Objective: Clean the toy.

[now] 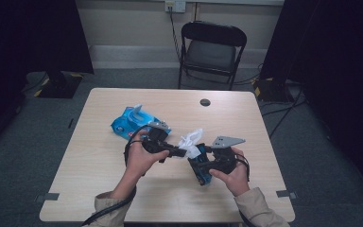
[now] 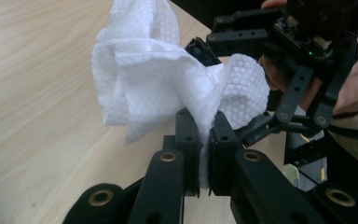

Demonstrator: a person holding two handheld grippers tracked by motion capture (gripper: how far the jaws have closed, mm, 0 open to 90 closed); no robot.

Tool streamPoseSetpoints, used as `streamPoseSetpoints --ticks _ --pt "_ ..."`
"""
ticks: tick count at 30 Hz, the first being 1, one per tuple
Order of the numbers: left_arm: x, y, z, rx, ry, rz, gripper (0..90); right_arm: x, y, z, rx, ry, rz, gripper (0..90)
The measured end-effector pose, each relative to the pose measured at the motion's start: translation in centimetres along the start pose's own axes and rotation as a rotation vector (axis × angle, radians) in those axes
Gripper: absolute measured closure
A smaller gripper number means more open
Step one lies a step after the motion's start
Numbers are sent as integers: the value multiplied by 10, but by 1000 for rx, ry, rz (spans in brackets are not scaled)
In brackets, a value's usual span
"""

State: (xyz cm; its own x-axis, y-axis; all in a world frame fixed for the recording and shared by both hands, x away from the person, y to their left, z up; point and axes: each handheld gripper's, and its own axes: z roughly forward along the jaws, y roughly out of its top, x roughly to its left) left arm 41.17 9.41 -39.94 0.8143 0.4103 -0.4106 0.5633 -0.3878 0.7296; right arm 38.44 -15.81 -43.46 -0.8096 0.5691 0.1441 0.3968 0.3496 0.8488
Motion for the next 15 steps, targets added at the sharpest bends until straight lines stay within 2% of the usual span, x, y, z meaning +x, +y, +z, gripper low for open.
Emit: streamPoseSetpoints --ticks 3,12,15 --pt "1 -4 -2 0 -2 -5 853 0 0 0 0 -2 0 255" --pt "1 -16 -3 45 2 6 853 -3 1 -3 -19 -12 10 255" --pt "3 -19 -5 29 3 -6 853 -3 2 -4 -23 -10 11 255"
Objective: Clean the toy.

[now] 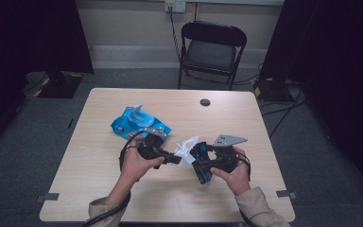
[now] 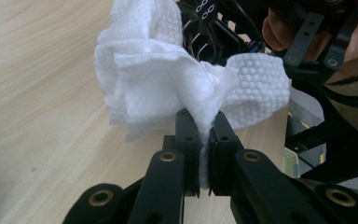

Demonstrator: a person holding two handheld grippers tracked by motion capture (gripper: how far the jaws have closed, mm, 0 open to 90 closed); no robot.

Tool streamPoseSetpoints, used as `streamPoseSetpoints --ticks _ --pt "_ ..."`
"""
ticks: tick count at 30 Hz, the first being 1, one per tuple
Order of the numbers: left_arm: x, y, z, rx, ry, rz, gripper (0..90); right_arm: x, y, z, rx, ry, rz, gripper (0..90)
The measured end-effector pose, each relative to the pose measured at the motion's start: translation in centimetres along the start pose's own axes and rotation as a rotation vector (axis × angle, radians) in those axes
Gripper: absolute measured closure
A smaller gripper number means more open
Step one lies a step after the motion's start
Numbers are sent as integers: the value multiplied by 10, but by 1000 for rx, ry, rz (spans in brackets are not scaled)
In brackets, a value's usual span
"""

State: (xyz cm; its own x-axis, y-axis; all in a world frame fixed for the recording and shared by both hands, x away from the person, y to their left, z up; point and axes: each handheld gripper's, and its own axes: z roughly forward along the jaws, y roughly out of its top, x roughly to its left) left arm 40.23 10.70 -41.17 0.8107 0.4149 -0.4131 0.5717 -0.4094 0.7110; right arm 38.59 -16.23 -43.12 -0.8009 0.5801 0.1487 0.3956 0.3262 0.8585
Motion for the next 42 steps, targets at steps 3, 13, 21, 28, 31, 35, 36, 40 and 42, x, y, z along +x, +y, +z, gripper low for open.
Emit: streamPoseSetpoints --ticks 3,13,21,28,31,35,36,40,42 --pt "3 2 -6 -38 -2 -15 852 1 1 -1 1 0 -6 255" --pt "0 33 -17 -116 -12 -13 852 10 2 2 7 33 -31 255" --pt "-2 41 9 -47 29 -3 848 19 5 2 -3 64 -54 255" --pt "-1 40 14 -31 31 7 847 15 3 3 18 46 -49 255" --pt "-2 39 13 -33 26 17 846 13 2 3 15 43 -44 255" --pt "-2 37 12 -34 18 10 847 13 2 3 18 37 -46 255" --pt "-2 36 11 -34 17 11 847 12 2 3 18 36 -46 254" --pt "-2 33 7 -24 10 14 846 9 2 1 13 32 -35 255" --pt "-2 33 5 -22 6 17 846 8 1 0 8 29 -27 255"
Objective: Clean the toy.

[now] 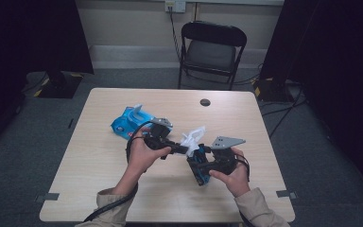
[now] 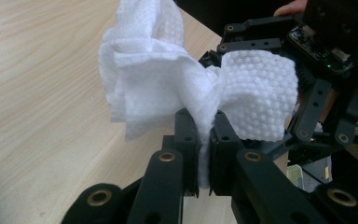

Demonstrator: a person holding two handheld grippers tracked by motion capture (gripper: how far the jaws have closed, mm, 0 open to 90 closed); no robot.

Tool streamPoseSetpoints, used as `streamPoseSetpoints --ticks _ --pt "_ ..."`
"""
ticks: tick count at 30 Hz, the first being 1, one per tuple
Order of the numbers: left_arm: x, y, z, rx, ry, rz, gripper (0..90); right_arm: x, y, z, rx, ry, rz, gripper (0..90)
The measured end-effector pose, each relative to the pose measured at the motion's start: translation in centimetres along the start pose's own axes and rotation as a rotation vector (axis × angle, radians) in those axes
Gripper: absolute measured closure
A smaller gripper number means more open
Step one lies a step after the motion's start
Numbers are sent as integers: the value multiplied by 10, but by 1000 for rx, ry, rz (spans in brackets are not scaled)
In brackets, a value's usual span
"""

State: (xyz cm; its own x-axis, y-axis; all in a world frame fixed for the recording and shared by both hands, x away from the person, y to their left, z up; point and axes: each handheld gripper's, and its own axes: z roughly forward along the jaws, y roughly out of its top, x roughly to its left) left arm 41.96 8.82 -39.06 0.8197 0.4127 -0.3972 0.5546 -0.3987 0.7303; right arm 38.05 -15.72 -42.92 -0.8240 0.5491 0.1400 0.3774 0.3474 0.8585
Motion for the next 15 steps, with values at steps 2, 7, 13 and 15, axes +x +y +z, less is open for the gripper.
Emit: streamPoseSetpoints --ticks 2,7,13,15 --pt "-1 -1 0 -1 4 11 846 0 0 0 -1 -5 -1 254" --pt "-3 -5 -3 7 -4 22 847 0 0 0 2 -4 -3 254" --pt "0 -12 -6 15 6 12 847 -3 -1 -1 0 -12 4 255" --pt "4 -15 -8 -8 16 -5 846 -4 0 -2 -3 -9 6 255"
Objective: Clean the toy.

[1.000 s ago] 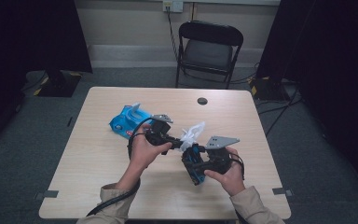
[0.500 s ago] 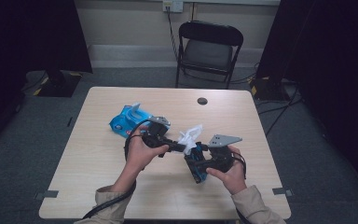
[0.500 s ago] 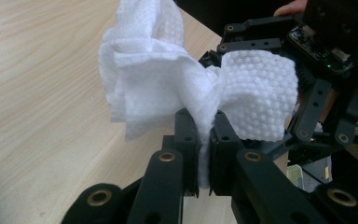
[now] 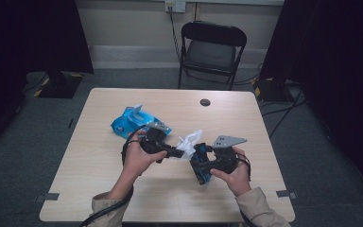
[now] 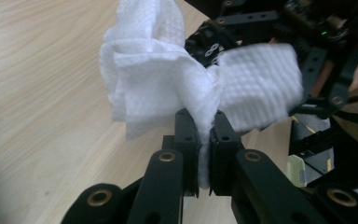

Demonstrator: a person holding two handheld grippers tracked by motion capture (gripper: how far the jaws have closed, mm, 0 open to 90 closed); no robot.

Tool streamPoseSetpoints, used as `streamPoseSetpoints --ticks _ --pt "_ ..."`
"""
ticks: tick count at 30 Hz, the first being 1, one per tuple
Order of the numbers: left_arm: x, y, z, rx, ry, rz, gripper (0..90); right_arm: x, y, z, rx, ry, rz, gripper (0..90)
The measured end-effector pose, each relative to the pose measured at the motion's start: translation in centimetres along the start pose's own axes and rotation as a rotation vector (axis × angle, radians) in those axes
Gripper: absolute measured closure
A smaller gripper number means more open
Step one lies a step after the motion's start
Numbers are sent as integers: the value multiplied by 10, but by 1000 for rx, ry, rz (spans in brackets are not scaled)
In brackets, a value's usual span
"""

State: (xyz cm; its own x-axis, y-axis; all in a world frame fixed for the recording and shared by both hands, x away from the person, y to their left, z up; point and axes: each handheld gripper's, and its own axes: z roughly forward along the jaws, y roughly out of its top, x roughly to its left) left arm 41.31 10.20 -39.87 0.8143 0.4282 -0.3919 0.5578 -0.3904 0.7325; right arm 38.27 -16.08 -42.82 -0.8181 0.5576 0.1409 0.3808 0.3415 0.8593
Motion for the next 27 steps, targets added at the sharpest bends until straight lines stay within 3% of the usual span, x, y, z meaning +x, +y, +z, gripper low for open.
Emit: streamPoseSetpoints --ticks 2,6,18,27 --pt "3 -2 -1 -22 6 -14 846 0 1 -1 -5 1 0 255" --pt "4 -5 2 -17 8 -32 844 2 3 -2 -15 7 -2 254" --pt "-5 -10 24 22 -24 -6 845 2 4 -3 -24 14 9 255" --pt "-6 -18 36 18 -31 -19 844 1 2 -1 -29 11 28 255"
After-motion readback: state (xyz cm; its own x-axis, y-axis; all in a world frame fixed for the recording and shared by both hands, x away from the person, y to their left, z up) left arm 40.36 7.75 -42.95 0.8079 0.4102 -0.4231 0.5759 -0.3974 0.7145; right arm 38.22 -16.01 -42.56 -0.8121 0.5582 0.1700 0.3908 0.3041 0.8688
